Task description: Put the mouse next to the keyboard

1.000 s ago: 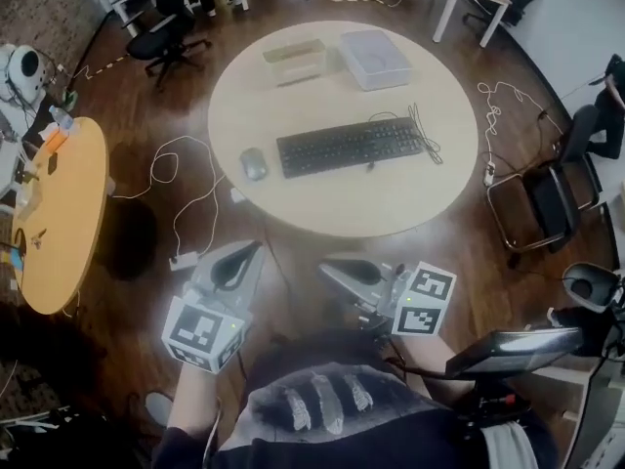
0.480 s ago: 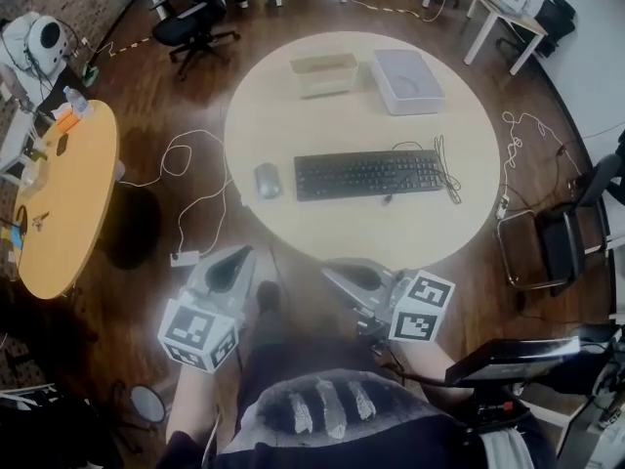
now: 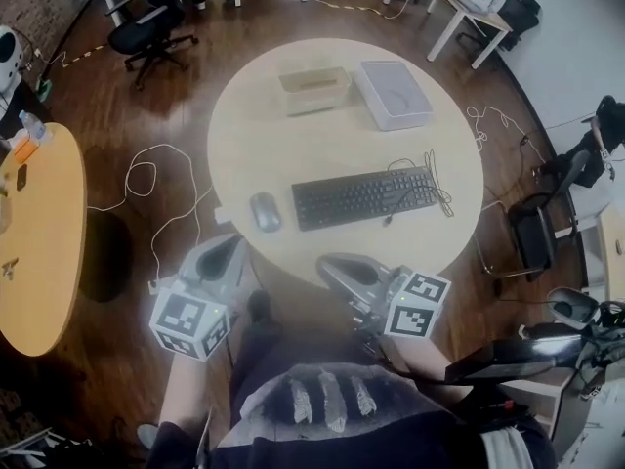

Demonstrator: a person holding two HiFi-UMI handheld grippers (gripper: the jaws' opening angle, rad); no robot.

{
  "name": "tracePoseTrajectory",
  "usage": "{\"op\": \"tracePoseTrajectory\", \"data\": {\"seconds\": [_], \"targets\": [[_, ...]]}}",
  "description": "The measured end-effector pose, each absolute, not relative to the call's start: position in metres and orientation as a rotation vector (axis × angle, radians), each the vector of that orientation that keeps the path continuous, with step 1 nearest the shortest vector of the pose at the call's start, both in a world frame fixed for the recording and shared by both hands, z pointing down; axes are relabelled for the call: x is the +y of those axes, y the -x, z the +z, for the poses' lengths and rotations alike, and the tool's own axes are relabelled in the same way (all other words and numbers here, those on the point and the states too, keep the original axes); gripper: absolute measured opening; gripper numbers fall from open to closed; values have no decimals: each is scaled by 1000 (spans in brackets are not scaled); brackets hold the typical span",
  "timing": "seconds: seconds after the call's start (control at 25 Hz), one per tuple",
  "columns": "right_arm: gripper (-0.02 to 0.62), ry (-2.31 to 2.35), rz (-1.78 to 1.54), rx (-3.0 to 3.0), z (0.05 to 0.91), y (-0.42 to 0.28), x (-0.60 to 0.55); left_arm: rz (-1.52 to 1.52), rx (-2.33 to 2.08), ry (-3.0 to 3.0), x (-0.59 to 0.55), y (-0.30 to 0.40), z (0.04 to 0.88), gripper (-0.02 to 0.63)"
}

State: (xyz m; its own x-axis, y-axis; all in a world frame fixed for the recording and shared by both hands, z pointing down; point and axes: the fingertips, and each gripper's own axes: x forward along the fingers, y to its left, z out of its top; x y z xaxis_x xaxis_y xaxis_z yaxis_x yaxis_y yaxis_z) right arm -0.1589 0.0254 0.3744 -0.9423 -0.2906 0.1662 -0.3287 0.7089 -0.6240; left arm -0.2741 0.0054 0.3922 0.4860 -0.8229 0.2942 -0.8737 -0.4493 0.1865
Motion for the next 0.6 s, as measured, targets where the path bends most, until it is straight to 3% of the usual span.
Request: {"op": "tracePoseTrajectory", "data": {"seconds": [0.4, 0.52, 0.6], "targets": [[-2, -628, 1090, -2822, 373, 237, -8, 246, -1267, -2448, -59, 342, 428, 5], [-2, -683, 1087, -2812, 375, 238, -17, 235, -1153, -2461, -68, 339, 439, 49], [-2, -734, 1098, -2798, 377, 233, -23, 254, -1063, -2455, -73, 329, 453, 149]]}}
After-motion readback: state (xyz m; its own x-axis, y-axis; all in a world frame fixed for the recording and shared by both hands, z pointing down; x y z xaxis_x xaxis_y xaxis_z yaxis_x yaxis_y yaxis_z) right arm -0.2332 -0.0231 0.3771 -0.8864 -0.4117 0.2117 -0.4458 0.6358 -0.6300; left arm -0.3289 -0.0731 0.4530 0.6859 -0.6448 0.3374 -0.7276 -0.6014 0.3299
